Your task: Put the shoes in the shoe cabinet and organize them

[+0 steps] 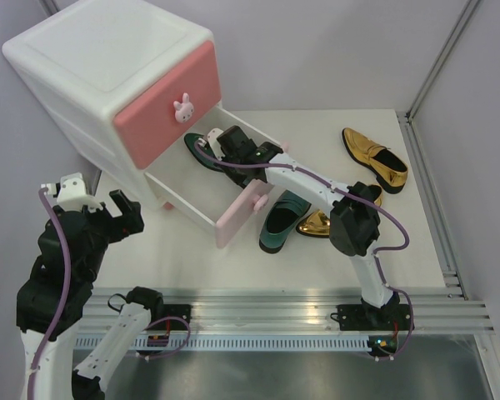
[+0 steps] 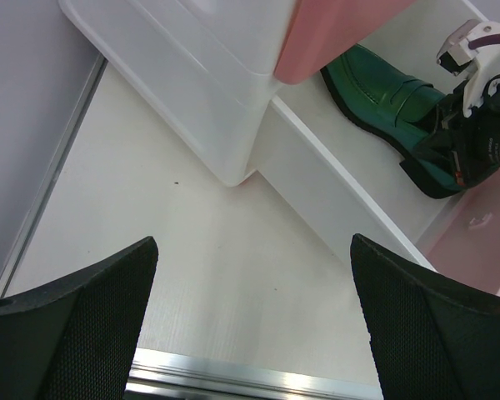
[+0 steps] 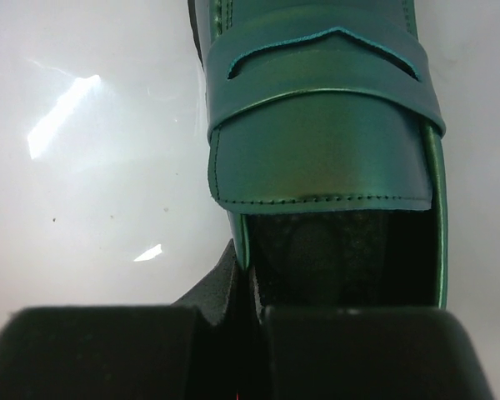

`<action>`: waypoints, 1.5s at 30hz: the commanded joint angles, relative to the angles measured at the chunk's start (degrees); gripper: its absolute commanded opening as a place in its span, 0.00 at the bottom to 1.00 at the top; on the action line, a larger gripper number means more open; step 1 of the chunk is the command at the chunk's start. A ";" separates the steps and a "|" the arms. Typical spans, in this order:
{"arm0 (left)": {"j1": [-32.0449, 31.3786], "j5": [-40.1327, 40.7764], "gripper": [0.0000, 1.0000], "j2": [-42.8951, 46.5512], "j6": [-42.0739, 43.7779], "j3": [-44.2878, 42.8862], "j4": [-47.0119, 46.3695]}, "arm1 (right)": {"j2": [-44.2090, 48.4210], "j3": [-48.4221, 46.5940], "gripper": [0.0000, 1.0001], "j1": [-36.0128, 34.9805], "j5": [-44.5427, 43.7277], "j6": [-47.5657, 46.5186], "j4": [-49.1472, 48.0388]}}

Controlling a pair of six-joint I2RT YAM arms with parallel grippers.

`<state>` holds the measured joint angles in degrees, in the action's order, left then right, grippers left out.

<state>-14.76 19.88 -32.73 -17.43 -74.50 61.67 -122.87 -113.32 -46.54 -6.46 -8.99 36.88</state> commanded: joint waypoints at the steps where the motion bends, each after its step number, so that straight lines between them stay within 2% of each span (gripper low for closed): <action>1: -0.18 1.83 1.00 -0.58 1.35 -1.44 0.65 | -0.09 -3.05 0.01 1.28 -8.04 0.56 -8.14; 12: -0.18 2.36 1.00 -0.40 1.78 -1.44 0.56 | 0.35 -2.70 0.01 1.19 -10.86 6.62 -11.83; 17: -0.18 2.62 1.00 -0.23 2.05 -1.00 0.65 | 1.32 0.90 0.11 1.19 -9.54 7.32 -14.21; 20: -0.18 2.71 1.00 -0.05 2.05 -1.00 0.73 | 1.23 1.78 0.22 1.28 -9.27 7.15 -13.68; 21: -0.18 2.88 1.00 0.03 1.88 -1.00 0.73 | 1.49 2.22 0.31 1.19 -9.10 7.15 -13.77; 23: -0.18 2.89 1.00 0.04 1.96 -1.17 0.73 | 1.93 3.01 0.41 1.28 -7.96 7.23 -14.03; 24: -0.18 2.88 1.00 -0.05 1.96 -1.09 0.73 | 2.45 3.10 0.50 1.28 -7.61 7.32 -13.86; 30: -0.18 2.45 1.00 0.12 1.79 -1.61 0.73 | 6.84 2.40 0.70 1.11 -4.09 8.81 -13.42; 39: -0.18 1.66 1.00 -0.23 1.08 -2.40 0.73 | 15.80 -0.24 0.89 0.84 -2.33 13.82 -11.57; 41: -0.18 1.65 1.00 -0.14 1.08 -2.58 0.73 | 18.09 1.07 0.89 0.93 -4.61 15.66 -11.66; 44: -0.18 1.57 1.00 -0.23 1.08 -3.02 0.82 | 23.89 4.67 0.98 0.93 -10.14 19.62 -12.18; 45: -0.18 1.48 1.00 -0.23 1.26 -3.19 0.73 | 27.21 5.90 0.98 0.93 -11.72 21.37 -12.36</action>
<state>-14.76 21.06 -32.73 -17.39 -75.61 62.72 -103.22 -109.58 -45.58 -12.32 6.55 26.11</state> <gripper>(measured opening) 0.994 0.969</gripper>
